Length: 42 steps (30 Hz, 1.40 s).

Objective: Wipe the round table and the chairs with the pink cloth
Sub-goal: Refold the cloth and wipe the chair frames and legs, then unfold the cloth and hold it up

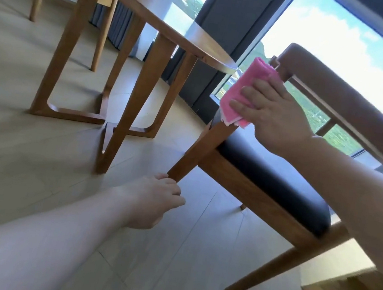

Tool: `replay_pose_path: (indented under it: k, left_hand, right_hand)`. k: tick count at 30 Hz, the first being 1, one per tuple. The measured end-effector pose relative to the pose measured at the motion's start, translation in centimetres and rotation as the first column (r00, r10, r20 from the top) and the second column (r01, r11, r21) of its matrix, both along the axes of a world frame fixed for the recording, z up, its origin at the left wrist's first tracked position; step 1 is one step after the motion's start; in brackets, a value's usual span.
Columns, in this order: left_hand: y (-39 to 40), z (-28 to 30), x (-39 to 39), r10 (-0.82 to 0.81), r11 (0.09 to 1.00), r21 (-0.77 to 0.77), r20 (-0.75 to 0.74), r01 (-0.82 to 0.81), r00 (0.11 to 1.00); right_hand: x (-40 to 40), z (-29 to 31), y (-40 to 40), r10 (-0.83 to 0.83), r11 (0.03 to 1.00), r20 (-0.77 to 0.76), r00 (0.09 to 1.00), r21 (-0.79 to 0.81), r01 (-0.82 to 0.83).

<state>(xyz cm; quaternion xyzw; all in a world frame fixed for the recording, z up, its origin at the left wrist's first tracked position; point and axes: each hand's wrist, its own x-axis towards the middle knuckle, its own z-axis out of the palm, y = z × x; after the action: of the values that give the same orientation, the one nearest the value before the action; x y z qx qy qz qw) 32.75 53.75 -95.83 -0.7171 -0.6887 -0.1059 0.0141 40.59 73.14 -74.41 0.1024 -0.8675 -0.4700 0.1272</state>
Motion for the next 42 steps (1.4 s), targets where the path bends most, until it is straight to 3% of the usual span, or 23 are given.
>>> replay_pose_path:
  k: [4,9,13,17,21,25,30,32,36,42]
  left_hand:
    - [-0.6,0.2,0.0,0.006,1.000,-0.012,0.008,-0.006,1.000]
    - [-1.7,0.2,-0.7,0.060,0.997,-0.045,0.014,-0.059,0.998]
    - [-2.8,0.2,-1.4,0.086,0.995,-0.042,-0.047,-0.088,0.995]
    - [-3.7,-0.2,-1.7,0.121,0.992,-0.009,-0.058,-0.122,0.991]
    - [-4.1,-0.3,-1.3,0.265,0.956,0.076,0.182,-0.282,0.947]
    - [-4.3,1.6,-1.0,0.363,0.890,0.120,0.394,-0.439,0.844]
    - [-6.3,11.7,-1.0,0.357,0.835,0.167,0.561,-0.524,0.747]
    - [-7.5,18.2,-1.7,0.357,0.839,0.143,0.584,-0.525,0.729]
    - [-8.7,34.5,-3.2,0.361,0.858,0.110,0.567,-0.502,0.740]
    - [-5.5,61.2,-2.6,0.274,0.892,0.160,0.555,-0.424,0.786]
  right_hand:
    - [0.1,-1.1,-1.0,-0.030,0.996,-0.001,1.000,-0.086,0.030]
    - [0.4,-6.7,-1.9,-0.114,0.971,0.080,0.990,-0.202,0.128]
    - [1.0,-12.0,-2.5,-0.176,0.970,0.238,0.955,-0.126,0.210]
    - [1.5,-15.7,-2.9,-0.226,0.941,0.335,0.915,-0.168,0.294]
    - [1.9,-15.5,-3.6,-0.103,0.890,0.328,0.939,-0.390,0.234]
    - [2.2,-12.5,-5.4,-0.054,0.721,0.258,0.965,-0.659,0.216]
    - [1.5,-4.1,-9.3,0.009,0.470,0.236,0.972,-0.859,0.204]
    - [0.9,1.2,-10.5,0.043,0.426,0.211,0.976,-0.888,0.173]
    - [-0.1,15.9,-11.0,0.062,0.393,0.227,0.972,-0.901,0.185]
    - [1.3,41.5,-8.0,0.049,0.156,0.141,0.989,-0.979,0.132]
